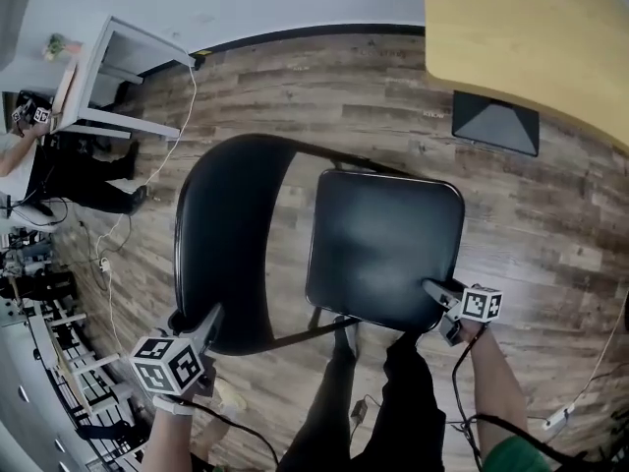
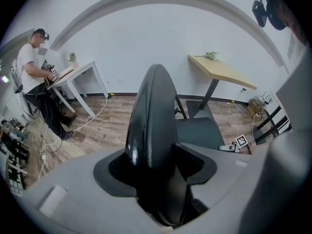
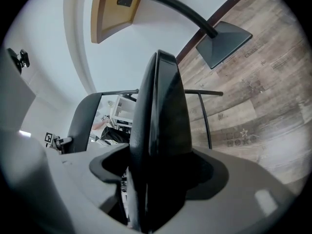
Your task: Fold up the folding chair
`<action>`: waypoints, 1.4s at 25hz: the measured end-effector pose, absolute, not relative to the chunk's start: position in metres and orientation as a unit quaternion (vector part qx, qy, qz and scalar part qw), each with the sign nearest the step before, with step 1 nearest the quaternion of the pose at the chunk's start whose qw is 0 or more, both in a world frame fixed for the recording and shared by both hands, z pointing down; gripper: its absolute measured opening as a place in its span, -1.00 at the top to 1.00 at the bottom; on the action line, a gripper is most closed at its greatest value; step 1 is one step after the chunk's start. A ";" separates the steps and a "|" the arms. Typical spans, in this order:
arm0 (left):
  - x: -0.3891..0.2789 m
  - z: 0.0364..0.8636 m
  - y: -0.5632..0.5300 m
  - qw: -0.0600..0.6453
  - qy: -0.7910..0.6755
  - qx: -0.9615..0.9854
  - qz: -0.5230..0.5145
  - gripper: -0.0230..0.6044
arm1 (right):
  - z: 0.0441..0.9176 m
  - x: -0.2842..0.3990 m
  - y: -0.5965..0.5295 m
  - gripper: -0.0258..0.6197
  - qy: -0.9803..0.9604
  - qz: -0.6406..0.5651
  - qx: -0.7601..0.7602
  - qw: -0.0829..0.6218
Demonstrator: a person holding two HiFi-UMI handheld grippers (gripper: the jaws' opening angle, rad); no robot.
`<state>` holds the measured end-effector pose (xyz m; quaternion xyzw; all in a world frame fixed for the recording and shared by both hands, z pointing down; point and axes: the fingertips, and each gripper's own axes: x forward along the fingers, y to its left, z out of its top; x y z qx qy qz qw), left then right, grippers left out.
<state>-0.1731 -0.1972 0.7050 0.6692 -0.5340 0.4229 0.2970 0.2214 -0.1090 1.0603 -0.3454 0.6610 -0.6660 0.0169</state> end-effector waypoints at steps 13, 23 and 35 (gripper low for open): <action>-0.204 0.640 -0.211 0.273 -0.590 0.656 0.384 0.14 | 0.952 0.150 -0.128 -0.06 0.649 -0.667 -0.365 -0.028; -0.216 0.590 -0.215 0.263 -0.595 0.691 0.315 0.28 | 0.884 0.093 -0.146 0.12 0.643 -0.652 -0.399 -0.057; -0.226 0.555 -0.215 0.261 -0.596 0.715 0.256 0.39 | 0.825 0.025 -0.167 0.18 0.627 -0.645 -0.425 -0.097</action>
